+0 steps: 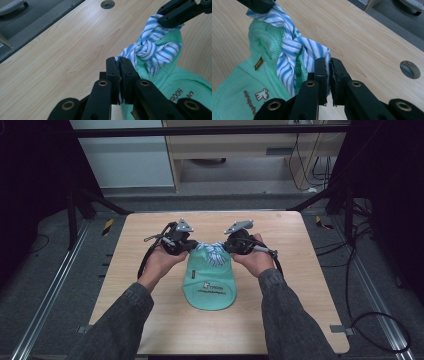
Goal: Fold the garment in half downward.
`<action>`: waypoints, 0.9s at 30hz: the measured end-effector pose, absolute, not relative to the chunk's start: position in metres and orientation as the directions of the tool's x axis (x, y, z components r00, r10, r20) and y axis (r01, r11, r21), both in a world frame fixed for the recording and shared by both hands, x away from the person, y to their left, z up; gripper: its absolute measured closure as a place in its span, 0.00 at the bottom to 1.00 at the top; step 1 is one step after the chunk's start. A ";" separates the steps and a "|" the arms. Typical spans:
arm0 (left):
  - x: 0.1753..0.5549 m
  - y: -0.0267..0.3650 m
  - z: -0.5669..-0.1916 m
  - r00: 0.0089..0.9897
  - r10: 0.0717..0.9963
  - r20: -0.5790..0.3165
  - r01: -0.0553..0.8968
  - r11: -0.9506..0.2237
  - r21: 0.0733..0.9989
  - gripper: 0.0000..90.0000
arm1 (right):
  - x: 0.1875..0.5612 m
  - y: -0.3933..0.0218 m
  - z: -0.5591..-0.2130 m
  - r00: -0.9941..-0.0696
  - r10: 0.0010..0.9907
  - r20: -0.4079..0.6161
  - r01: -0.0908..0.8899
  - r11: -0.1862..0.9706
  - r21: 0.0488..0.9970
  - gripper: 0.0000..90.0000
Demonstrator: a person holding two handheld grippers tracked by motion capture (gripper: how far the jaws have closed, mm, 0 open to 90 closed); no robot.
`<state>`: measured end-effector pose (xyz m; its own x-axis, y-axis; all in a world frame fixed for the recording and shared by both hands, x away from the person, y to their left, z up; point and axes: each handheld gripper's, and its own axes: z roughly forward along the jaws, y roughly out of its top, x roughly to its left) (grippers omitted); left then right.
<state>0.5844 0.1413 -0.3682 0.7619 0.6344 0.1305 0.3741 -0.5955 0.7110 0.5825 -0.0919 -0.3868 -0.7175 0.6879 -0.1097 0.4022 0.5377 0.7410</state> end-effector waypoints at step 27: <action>0.582 0.148 -0.371 0.747 0.644 0.162 0.357 -0.595 0.720 0.96 | 0.584 -0.080 -0.386 -0.723 0.674 -0.150 0.375 0.566 0.735 0.94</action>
<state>0.5824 0.1484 -0.3712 0.7474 0.6443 0.1619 0.3570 -0.5950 0.7201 0.5845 -0.0799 -0.3856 -0.7234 0.6739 -0.1500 0.3746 0.5656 0.7347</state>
